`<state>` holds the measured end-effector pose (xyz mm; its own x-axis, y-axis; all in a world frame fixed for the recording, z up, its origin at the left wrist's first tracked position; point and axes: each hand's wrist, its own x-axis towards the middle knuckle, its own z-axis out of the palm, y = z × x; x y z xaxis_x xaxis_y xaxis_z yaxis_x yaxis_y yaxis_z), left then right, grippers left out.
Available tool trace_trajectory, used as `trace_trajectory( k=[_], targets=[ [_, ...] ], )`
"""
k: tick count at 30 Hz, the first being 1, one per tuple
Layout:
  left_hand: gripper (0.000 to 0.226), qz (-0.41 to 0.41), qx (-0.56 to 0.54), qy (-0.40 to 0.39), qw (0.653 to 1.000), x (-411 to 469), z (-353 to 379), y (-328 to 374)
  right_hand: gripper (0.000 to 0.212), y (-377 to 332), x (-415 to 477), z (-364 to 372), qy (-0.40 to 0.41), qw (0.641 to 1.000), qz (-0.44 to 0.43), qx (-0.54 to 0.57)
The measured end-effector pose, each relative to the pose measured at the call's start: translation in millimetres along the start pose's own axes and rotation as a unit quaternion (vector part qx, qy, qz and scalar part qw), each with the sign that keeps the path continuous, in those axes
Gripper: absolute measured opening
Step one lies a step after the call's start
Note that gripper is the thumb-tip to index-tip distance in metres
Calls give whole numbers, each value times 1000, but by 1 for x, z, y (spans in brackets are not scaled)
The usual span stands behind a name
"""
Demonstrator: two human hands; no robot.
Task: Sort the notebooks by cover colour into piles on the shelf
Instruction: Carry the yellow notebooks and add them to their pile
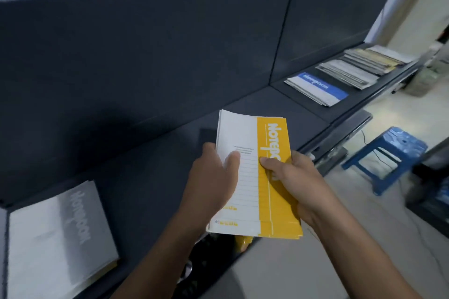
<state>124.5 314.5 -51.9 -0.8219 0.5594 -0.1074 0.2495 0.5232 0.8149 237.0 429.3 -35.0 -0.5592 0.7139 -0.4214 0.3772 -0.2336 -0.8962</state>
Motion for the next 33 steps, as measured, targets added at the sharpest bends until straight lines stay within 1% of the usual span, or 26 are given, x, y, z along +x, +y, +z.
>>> trace_trajectory(
  k=[2,4,6,8,12,15,17,25,27,30,31,33],
  targets=[
    [28,6,-10,-12,1000,13,34,26,31,0,17,-38,30,1000,-6,-2],
    [29,15,-22,-19,999,23,67,51,40,2,34,-76,53,998,-20,-8],
    [28,30,-34,-24,999,29,99,76,35,5,49,-115,64,997,-33,-17],
    [28,41,-43,-20,998,31,118,91,28,6,58,-138,71,996,-45,-20],
    [35,52,-25,-42,997,45,168,130,21,5,77,-191,81,996,-37,-10],
    [42,65,-12,-76,995,61,199,156,21,0,98,-222,103,994,-30,-3],
    [43,70,-3,-99,993,75,220,170,21,-4,112,-240,123,992,-26,-1],
    [34,100,11,-174,980,151,320,231,15,-19,177,-320,199,980,9,5],
    [29,103,18,-181,978,171,344,251,16,-27,195,-340,211,978,4,11],
    [21,130,14,-190,973,199,380,280,20,-36,225,-373,236,971,-8,31],
    [22,138,16,-192,971,206,391,289,21,-36,235,-384,244,969,-7,41],
    [33,151,16,-202,968,215,413,307,22,-39,250,-407,252,966,-1,56]
  ],
)
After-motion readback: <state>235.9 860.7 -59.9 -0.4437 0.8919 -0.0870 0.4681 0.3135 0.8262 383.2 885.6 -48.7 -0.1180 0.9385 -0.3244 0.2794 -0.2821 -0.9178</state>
